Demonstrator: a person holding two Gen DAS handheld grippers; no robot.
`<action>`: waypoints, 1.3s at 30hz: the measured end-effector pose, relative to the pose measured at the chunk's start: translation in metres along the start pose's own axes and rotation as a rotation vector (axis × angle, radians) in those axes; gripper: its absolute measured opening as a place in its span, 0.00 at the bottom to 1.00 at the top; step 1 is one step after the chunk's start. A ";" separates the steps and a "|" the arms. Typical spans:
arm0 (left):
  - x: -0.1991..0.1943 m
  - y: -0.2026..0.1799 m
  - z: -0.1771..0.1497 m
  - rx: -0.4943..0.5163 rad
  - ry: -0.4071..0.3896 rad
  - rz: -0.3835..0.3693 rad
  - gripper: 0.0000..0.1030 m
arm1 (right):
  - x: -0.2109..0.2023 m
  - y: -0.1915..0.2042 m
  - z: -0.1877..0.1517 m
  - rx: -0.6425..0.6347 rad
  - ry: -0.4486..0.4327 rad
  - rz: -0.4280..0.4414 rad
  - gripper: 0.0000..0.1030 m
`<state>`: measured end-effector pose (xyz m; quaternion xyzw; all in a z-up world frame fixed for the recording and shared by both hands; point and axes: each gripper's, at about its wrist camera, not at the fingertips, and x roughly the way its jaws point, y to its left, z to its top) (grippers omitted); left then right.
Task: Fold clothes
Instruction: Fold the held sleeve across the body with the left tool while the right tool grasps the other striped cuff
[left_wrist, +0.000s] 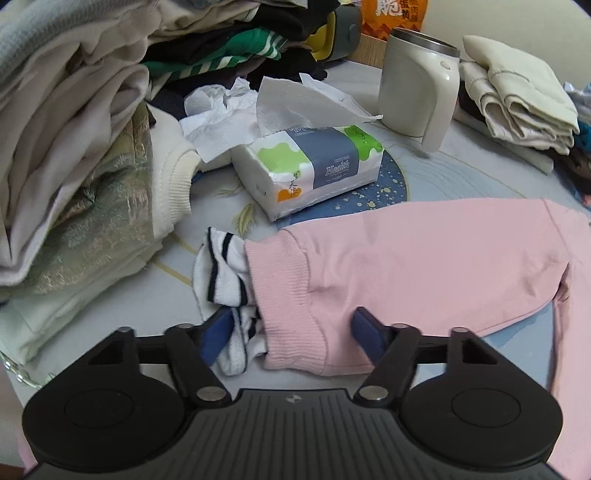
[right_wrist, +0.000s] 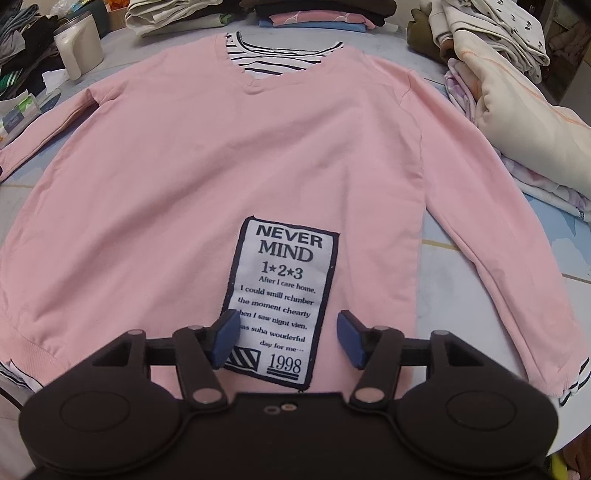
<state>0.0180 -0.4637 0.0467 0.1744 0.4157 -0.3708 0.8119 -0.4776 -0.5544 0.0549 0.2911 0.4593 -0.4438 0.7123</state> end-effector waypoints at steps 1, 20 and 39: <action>-0.001 0.000 0.000 0.006 -0.004 -0.007 0.42 | 0.000 0.000 0.000 0.000 0.000 0.000 1.00; -0.097 -0.139 0.021 0.312 -0.264 -0.450 0.19 | 0.002 0.000 -0.002 -0.017 -0.004 0.019 1.00; -0.084 -0.240 -0.081 0.808 -0.097 -0.733 0.67 | -0.021 0.001 0.043 -0.064 -0.070 0.083 1.00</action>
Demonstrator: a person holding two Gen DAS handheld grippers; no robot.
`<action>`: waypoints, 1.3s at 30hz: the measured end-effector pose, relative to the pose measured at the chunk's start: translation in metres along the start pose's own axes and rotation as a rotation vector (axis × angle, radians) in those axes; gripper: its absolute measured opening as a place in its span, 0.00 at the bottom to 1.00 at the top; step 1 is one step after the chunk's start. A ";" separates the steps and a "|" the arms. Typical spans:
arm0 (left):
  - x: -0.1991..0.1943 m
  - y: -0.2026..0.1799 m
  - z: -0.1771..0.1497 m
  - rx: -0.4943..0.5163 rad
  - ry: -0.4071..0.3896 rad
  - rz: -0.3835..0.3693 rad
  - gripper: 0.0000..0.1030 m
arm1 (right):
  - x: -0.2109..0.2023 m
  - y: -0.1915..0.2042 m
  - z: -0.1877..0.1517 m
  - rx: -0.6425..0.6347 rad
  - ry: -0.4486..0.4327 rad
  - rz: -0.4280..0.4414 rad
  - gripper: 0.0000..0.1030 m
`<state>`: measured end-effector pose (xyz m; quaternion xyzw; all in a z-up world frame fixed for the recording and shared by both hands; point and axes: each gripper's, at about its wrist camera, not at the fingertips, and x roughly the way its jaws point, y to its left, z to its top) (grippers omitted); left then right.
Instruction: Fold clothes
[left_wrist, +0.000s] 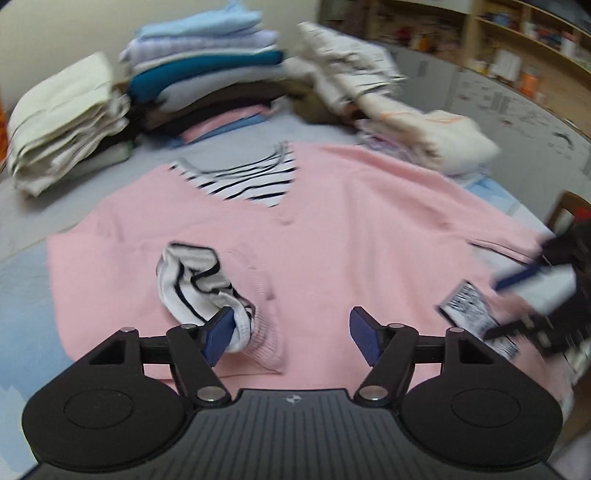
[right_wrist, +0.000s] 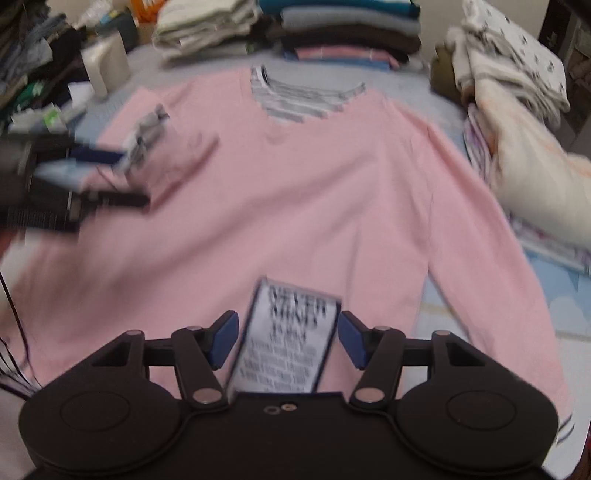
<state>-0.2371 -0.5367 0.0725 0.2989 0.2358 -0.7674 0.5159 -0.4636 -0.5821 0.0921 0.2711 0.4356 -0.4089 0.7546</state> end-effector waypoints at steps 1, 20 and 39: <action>-0.006 -0.002 -0.002 0.013 -0.013 0.005 0.67 | -0.003 0.000 0.011 -0.002 -0.015 0.021 1.00; 0.008 0.032 -0.054 -0.011 0.072 0.369 0.67 | 0.111 0.132 0.136 -0.196 0.073 0.129 1.00; 0.006 0.043 -0.059 -0.133 0.054 0.332 0.68 | 0.002 -0.074 0.054 0.471 -0.065 0.059 1.00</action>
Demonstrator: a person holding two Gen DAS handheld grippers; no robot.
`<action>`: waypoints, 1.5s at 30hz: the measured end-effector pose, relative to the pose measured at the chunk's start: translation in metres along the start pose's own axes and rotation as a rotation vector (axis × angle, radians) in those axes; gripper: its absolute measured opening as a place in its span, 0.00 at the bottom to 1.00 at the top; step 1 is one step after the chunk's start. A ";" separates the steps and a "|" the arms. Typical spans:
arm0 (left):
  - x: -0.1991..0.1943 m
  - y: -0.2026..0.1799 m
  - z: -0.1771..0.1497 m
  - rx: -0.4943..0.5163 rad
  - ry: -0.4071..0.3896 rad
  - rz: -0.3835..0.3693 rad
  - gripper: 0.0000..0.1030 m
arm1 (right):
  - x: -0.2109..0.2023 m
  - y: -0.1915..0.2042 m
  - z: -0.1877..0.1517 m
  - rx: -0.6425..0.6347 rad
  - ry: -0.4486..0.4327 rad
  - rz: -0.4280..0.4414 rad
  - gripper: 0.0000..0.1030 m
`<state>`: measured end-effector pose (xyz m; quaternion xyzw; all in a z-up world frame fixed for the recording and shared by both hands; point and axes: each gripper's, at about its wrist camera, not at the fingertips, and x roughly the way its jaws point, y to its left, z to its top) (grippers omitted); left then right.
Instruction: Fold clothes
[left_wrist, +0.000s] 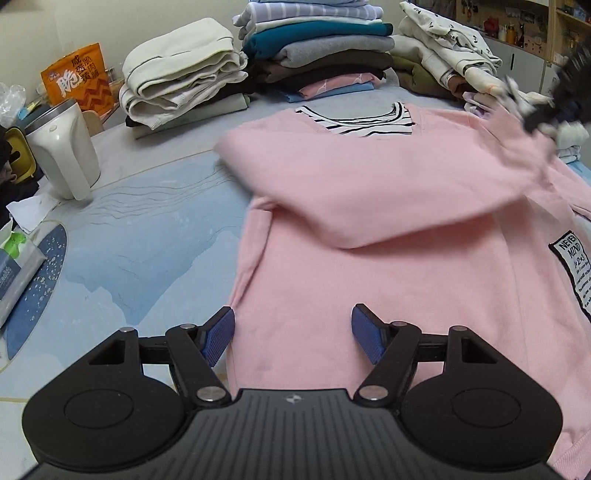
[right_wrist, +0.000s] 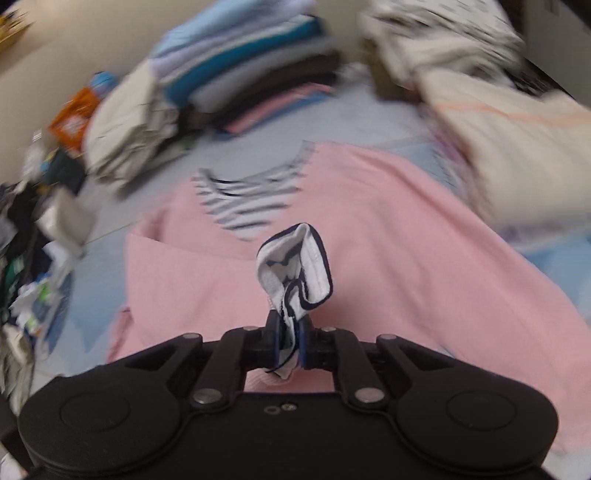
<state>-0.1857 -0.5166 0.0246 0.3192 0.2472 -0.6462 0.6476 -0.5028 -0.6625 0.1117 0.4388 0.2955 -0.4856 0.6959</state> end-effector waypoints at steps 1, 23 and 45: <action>0.000 0.000 0.000 0.003 0.000 0.002 0.68 | 0.006 -0.013 -0.007 0.030 0.008 -0.030 1.00; 0.064 -0.012 0.073 0.396 -0.108 0.241 0.42 | 0.026 -0.043 -0.031 0.051 0.111 -0.014 1.00; 0.043 0.052 0.059 0.139 -0.055 0.107 0.52 | -0.007 0.019 -0.127 -0.058 0.312 0.103 1.00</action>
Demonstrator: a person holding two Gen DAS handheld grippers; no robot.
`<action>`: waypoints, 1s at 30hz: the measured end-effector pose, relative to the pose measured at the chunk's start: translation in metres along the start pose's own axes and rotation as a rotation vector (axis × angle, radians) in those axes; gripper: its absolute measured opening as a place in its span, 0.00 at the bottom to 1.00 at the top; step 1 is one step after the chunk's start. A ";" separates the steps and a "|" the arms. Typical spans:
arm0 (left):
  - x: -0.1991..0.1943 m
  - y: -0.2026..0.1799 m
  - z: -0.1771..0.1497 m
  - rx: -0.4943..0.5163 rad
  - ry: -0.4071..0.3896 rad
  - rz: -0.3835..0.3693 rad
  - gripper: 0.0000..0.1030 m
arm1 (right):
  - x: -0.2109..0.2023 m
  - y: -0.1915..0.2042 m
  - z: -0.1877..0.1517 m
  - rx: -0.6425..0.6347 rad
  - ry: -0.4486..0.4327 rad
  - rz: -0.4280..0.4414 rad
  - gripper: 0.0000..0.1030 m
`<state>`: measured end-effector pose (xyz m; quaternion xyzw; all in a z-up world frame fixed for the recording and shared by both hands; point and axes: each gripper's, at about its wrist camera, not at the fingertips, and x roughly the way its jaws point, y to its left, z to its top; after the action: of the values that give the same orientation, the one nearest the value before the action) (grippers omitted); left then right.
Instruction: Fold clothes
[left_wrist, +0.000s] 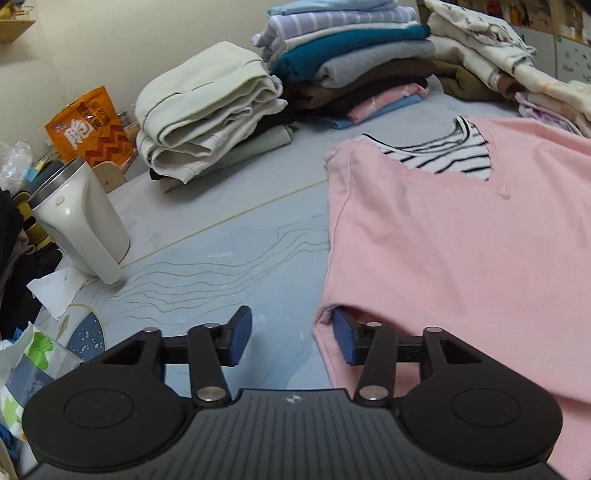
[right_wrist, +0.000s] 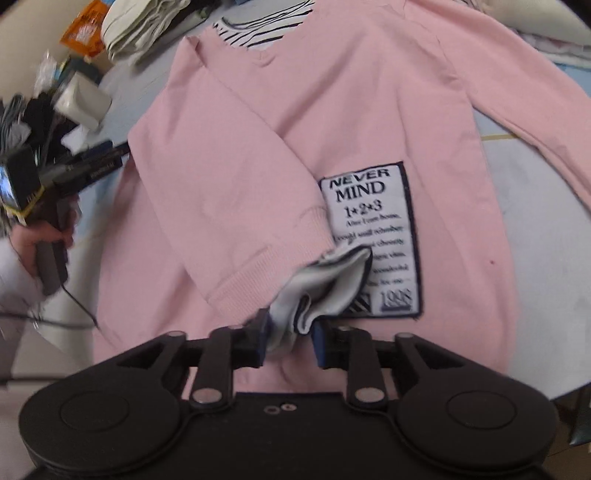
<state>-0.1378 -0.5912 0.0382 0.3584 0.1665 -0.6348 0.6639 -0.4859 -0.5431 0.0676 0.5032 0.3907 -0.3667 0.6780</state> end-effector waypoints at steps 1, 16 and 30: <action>-0.006 0.004 -0.001 0.013 -0.002 -0.021 0.57 | -0.007 0.000 -0.003 -0.025 0.006 -0.013 1.00; -0.001 -0.028 0.023 0.002 0.036 -0.294 0.38 | -0.076 -0.165 0.044 0.260 -0.275 -0.473 1.00; 0.009 -0.032 0.021 -0.018 0.096 -0.301 0.38 | -0.102 -0.237 0.033 0.593 -0.376 -0.490 1.00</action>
<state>-0.1719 -0.6102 0.0376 0.3534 0.2556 -0.7078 0.5557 -0.7353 -0.6177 0.0720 0.4930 0.2458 -0.6988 0.4563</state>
